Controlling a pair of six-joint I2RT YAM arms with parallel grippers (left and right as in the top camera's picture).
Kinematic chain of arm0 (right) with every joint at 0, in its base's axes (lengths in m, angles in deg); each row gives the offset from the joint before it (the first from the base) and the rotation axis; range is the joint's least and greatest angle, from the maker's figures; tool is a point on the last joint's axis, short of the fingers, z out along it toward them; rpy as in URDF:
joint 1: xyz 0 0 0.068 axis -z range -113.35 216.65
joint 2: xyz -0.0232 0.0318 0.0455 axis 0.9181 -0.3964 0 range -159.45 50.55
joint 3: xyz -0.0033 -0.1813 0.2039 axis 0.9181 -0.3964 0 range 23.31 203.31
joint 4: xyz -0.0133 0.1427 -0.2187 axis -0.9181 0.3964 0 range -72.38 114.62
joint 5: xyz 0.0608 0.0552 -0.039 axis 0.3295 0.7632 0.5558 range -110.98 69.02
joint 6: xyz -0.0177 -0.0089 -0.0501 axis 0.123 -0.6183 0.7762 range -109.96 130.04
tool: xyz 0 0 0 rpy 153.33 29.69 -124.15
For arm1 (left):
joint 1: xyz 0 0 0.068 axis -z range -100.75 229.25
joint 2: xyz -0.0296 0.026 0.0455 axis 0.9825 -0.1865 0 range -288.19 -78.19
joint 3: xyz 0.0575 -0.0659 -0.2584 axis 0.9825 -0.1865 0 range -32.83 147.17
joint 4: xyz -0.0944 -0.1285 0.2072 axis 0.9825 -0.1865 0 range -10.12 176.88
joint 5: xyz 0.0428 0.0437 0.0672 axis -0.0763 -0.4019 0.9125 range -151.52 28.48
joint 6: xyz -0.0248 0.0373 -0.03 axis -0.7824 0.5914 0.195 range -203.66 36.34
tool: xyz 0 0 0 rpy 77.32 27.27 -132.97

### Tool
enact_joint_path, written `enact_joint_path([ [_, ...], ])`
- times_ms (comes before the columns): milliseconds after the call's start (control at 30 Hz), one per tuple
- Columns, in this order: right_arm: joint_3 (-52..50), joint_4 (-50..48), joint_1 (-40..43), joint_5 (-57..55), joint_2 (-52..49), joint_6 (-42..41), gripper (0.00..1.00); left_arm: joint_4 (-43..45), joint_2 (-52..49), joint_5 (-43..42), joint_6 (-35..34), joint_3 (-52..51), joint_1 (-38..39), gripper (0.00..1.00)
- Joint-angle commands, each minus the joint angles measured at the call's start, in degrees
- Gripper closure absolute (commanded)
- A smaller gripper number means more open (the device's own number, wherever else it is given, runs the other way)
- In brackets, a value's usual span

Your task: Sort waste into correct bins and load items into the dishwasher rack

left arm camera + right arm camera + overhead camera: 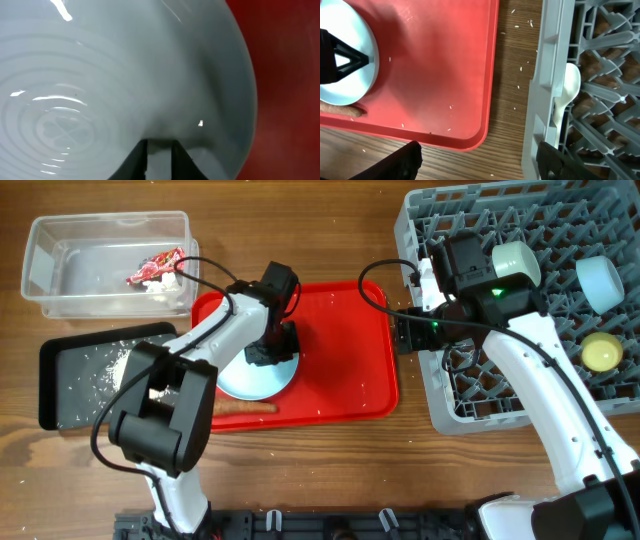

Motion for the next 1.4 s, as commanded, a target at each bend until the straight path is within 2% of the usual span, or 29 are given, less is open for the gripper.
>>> enact_joint_path([
  [0, -0.3, 0.1, -0.2, -1.2, -0.8, -0.8, 0.24, 1.9, -1.7, -4.0, -0.5, -0.5, 0.7, 0.92],
  [167, -0.3, 0.1, -0.2, -1.2, -0.8, -0.8, 0.24, 9.1, -1.7, -17.2, 4.9, -0.5, 2.0, 0.92],
  [300, -0.3, 0.1, -0.2, -1.2, -0.8, -0.8, 0.24, 13.5, -1.7, -21.9, 5.6, -0.5, 3.5, 0.9],
  [467, -0.3, 0.0, -0.2, -1.2, -0.8, -0.8, 0.24, 17.2, -1.7, -29.5, 9.9, -0.5, 5.0, 0.86],
  [633, -0.3, -0.6, -0.2, -1.2, -0.8, -0.6, 0.22, 13.9, 0.9, -27.2, 9.9, 0.4, 0.5, 0.83],
  [867, -0.3, -7.0, -0.2, 1.3, -0.8, -0.7, 0.07, 7.1, 12.5, -24.2, 14.9, 0.6, -11.1, 0.79],
  [1000, -0.3, -13.0, -0.3, 9.6, -1.0, -0.6, 0.07, 2.5, 19.4, -19.3, 15.9, 0.6, -18.7, 0.73],
  [1067, -0.3, -14.8, -1.0, 11.5, -1.6, -0.7, 0.07, -0.1, 21.1, -14.2, 15.9, 0.6, -21.7, 0.64],
  [1100, -0.3, -15.3, -1.5, 11.7, -2.1, -0.8, 0.07, -1.7, 21.6, -11.2, 15.8, 0.6, -23.3, 0.55],
  [1200, -0.3, -16.2, -4.1, 11.8, -5.6, -0.8, 0.07, -5.7, 21.7, -6.1, 15.8, 0.6, -27.1, 0.54],
  [1367, -0.3, -18.1, -7.9, 11.8, -14.2, -4.1, 0.14, -7.5, 21.7, -5.5, 15.4, 0.6, -30.1, 0.52],
])
